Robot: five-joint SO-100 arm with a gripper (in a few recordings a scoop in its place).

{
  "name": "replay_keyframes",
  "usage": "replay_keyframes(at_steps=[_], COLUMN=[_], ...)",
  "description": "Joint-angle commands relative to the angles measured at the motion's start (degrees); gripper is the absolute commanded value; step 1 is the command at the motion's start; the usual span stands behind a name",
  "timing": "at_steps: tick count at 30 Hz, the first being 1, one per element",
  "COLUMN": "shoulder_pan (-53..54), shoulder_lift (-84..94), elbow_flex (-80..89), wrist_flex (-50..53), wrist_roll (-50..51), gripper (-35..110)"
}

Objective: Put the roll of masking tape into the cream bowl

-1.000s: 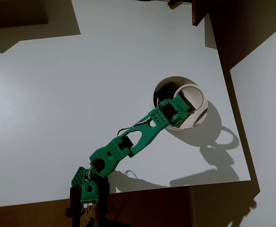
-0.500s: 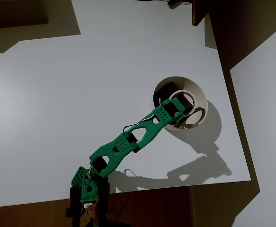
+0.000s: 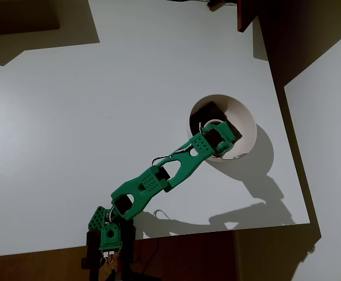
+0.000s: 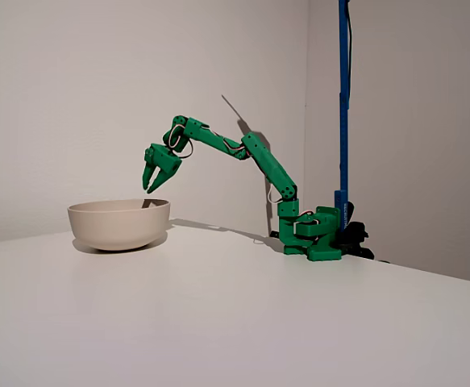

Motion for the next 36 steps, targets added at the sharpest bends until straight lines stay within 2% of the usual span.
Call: replay_keyframes(at_steps=[1, 11, 21, 26, 36], shoulder_pan=[-1.5, -12.8, -30.0, -40.4, -59.9], shoulder_lift=[12.0, 21.5, 35.1, 49.7, 87.1], elbow_flex=[-4.0, -4.0, -2.1, 10.3, 52.9], wrist_flex=[3.9, 17.3, 28.7, 27.9, 16.5], wrist_roll=[0.5, -1.7, -3.8, -6.3, -10.6], gripper=[-8, -8, -8, -8, -8])
